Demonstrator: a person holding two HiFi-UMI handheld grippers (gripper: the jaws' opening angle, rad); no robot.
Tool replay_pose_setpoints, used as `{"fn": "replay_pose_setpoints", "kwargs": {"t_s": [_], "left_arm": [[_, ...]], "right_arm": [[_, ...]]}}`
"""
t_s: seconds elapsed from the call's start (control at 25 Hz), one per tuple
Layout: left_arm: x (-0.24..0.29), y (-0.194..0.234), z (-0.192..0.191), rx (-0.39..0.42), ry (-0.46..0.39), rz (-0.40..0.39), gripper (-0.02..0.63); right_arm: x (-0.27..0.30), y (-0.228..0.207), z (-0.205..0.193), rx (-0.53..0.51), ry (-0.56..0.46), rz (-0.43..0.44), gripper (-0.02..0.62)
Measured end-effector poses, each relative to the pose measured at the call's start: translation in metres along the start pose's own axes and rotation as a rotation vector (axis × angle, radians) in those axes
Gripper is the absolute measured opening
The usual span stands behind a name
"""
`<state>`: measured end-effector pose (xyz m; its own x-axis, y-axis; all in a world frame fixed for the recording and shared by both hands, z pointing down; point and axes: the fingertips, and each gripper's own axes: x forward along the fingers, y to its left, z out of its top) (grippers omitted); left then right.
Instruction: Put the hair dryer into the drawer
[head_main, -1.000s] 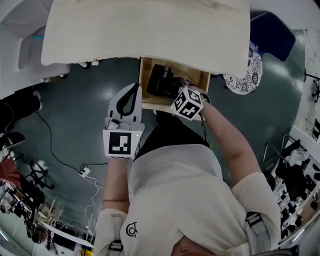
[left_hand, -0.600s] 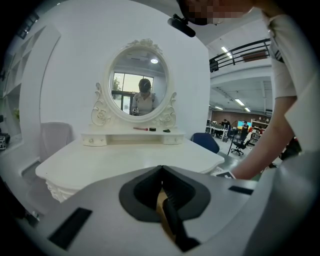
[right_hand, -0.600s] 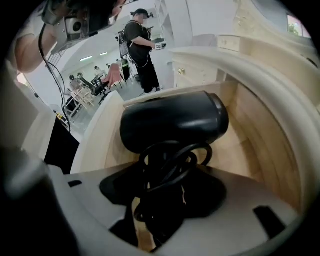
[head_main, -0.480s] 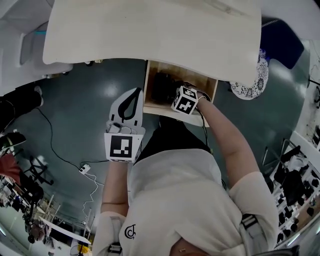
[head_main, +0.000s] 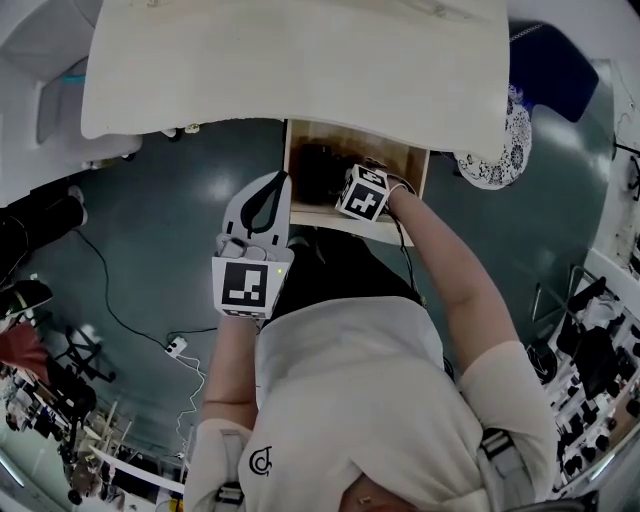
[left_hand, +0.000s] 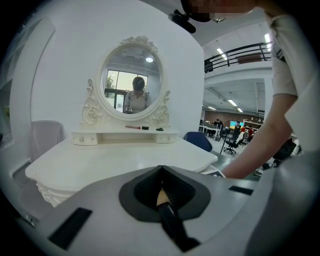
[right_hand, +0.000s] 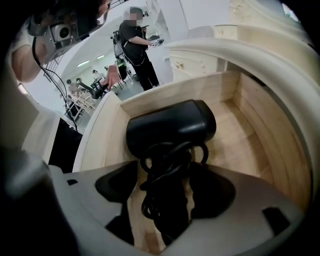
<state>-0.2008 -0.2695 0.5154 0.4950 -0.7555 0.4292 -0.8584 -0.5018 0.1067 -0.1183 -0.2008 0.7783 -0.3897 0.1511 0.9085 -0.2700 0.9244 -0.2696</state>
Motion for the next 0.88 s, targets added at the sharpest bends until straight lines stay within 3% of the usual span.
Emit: {"fn": "replay_pose_setpoints", "kwargs": {"t_s": [0.12,0.24,0.56,0.88], "left_arm": [[-0.005,-0.006,0.005,0.015,-0.011,-0.023,0.014],[-0.011,-0.013,0.006,0.034,-0.008,-0.050,0.014],[-0.035,-0.026,0.019,0.076,-0.028,-0.087,0.014],[-0.062,-0.035,0.044,0.098,-0.087,-0.116,0.014]], "right_arm": [[-0.007,-0.002,-0.003,0.017,-0.002,-0.030,0.333],[-0.029,0.002,0.006,0.075,-0.086,-0.059,0.329],[-0.118,0.005,0.037,0.229,-0.434,-0.320,0.020],[-0.225,0.034,0.061,0.370,-0.740,-0.492,0.008]]}}
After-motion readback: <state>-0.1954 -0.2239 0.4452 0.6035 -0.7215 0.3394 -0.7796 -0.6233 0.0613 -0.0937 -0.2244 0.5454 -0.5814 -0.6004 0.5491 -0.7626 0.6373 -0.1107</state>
